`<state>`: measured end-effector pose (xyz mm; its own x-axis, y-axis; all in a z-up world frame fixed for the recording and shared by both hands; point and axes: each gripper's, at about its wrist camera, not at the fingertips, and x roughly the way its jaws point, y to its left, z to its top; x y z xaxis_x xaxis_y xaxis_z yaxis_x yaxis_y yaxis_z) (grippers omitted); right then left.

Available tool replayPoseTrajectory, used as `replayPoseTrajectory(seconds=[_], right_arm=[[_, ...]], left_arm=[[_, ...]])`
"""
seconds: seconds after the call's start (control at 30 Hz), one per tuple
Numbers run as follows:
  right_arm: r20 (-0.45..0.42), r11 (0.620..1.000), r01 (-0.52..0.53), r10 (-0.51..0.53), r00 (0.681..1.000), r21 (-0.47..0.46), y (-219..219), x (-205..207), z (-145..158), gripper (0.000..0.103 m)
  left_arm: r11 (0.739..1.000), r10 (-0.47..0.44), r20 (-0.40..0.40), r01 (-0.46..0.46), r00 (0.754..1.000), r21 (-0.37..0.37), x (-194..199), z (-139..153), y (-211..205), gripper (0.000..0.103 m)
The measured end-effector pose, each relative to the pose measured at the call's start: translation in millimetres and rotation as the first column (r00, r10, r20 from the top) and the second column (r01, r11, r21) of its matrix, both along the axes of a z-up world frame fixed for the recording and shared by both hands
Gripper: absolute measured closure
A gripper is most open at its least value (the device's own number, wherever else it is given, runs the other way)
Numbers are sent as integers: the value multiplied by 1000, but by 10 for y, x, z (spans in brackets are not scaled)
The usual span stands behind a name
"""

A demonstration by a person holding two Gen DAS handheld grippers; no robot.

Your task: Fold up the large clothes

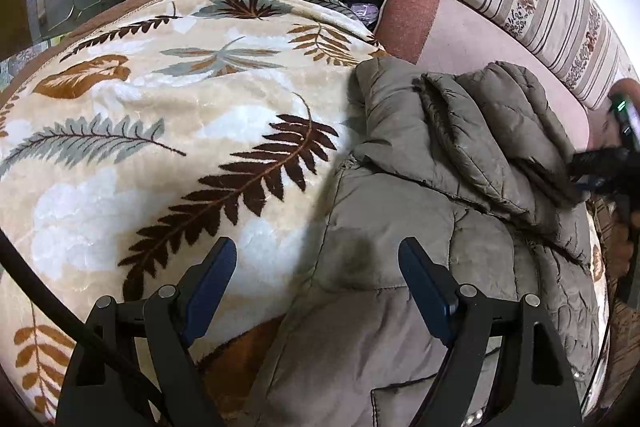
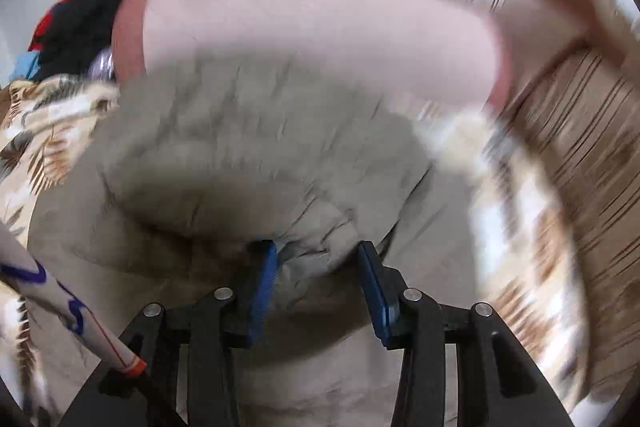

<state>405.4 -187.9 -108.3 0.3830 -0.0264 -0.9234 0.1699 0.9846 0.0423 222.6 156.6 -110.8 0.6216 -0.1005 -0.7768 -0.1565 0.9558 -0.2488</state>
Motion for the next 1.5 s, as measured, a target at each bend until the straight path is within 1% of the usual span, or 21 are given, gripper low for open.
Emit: replayPoseTrajectory(seconds=[0.03,0.07,0.13,0.17,0.23,0.37,0.47,0.53,0.6,0.7,0.8,0.87,1.0,1.07,1.13,1.23,1.3,1.33,1.4,1.47,1.5], right_arm=[[-25,999,-35,36,999,30,98,-62,-99,59],[-37,995,-96,96,995,13,261,-160,-177,59],[-38,969,-226,223,974,-98,621,-357,-236,59],[-40,961,-248,245,969,-120,695,-392,-231,60],[-16,960,-241,241,970,-143,710,-400,-129,60],[134,972,-159,183,974,-170,662,-499,280,60],[240,976,-125,167,956,-181,760,-584,585,60],[277,972,-150,197,940,-182,894,-606,684,60],[269,957,-233,274,923,-174,1149,-664,674,60],[177,918,-378,395,901,-124,1613,-605,411,64],[95,895,-414,432,897,-166,1943,-385,82,77],[79,914,-368,386,919,-171,2031,-163,-61,78],[86,912,-347,372,924,-220,2104,2,-5,78],[149,905,-391,416,897,-168,2019,-126,242,78],[223,909,-391,414,883,-144,1860,-260,507,78],[314,945,-291,325,892,-152,1469,-327,785,76],[324,963,-204,253,911,-178,1273,-274,783,75],[295,968,-162,215,931,-194,1154,-221,687,74],[178,976,-136,167,970,-172,978,-79,326,74],[47,983,-153,159,986,-103,897,-29,-67,74],[36,981,-161,166,985,-110,912,-45,-182,74]], left_arm=[[1000,-3,-2,3,1000,-5,9,-2,1,21],[1000,-3,-2,3,1000,-10,18,-4,5,21],[1000,-1,-6,1,1000,-17,33,-14,13,21],[1000,-1,-10,1,1000,-21,39,-21,15,21],[1000,0,-21,-1,1000,-24,36,-39,22,21],[999,15,-13,-15,1000,-29,8,-27,54,21],[999,21,-21,-22,1000,-39,20,-43,76,21],[999,23,-28,-24,999,-45,26,-56,95,21],[998,31,-26,-33,999,-52,18,-52,123,21],[997,39,-23,-41,999,-73,7,-47,160,21],[996,39,-26,-41,999,-76,13,-61,162,21],[997,34,-27,-36,999,-68,24,-68,142,21],[999,27,-26,-28,999,-38,50,-80,106,21],[999,20,-33,-22,999,-44,52,-96,107,21],[998,19,-33,-21,999,-54,47,-92,120,21],[998,22,-28,-24,999,-54,35,-85,123,21],[999,20,-33,-21,999,-50,37,-95,108,21],[999,20,-35,-21,999,-44,41,-102,99,21],[999,20,-40,-21,999,-29,53,-119,84,21],[1000,24,-50,-24,998,-11,62,-145,66,21],[1000,22,-56,-23,998,-10,71,-160,61,21]])
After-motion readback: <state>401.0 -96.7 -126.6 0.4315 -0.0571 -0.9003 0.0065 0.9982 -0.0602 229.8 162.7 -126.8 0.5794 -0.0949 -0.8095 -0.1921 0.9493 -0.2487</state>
